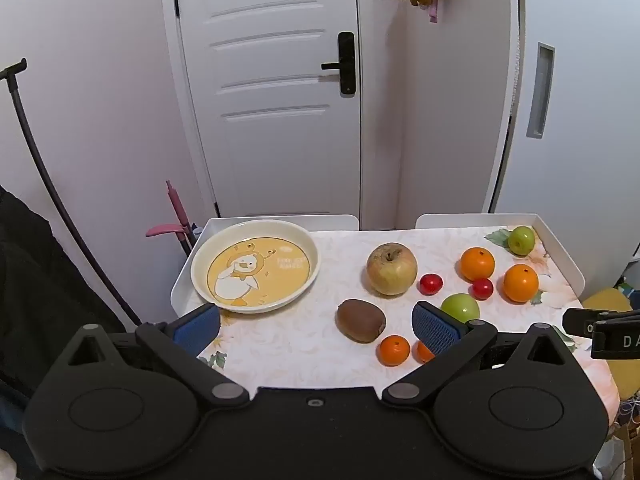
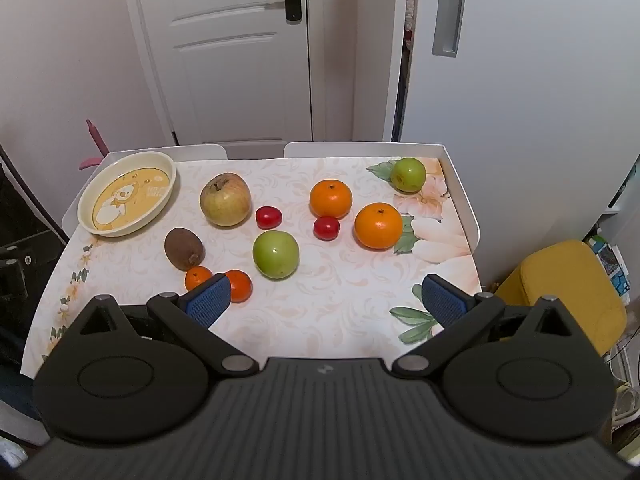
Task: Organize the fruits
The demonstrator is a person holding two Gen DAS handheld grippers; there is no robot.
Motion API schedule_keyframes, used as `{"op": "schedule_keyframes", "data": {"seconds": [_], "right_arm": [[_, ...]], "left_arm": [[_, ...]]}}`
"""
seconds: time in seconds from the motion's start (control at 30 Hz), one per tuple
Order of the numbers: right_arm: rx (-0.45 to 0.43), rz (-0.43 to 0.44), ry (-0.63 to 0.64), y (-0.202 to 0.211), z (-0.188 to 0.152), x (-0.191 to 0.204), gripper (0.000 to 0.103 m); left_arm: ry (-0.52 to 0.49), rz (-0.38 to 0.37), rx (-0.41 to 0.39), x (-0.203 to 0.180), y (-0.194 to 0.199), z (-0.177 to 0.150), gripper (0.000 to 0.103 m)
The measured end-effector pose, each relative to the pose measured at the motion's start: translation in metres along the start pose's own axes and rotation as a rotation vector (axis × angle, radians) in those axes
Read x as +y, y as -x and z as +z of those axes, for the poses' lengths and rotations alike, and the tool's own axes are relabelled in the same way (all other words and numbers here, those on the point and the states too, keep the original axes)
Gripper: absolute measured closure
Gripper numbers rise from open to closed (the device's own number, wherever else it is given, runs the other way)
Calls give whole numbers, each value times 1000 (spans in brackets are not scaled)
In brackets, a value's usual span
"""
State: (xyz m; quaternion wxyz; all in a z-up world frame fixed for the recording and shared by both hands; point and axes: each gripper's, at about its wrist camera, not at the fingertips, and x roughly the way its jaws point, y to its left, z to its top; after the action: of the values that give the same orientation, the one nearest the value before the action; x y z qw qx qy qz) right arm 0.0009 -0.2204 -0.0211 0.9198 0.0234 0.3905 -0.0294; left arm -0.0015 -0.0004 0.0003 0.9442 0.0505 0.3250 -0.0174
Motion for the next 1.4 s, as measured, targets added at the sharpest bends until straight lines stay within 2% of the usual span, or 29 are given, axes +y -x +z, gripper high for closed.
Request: {"op": "schedule_keyframes", "data": {"seconds": [1.4], "right_arm": [[-10,14,-4,7,-1,2,0]], "left_arm": [[4,-8,-7,-3,6,3,0]]}}
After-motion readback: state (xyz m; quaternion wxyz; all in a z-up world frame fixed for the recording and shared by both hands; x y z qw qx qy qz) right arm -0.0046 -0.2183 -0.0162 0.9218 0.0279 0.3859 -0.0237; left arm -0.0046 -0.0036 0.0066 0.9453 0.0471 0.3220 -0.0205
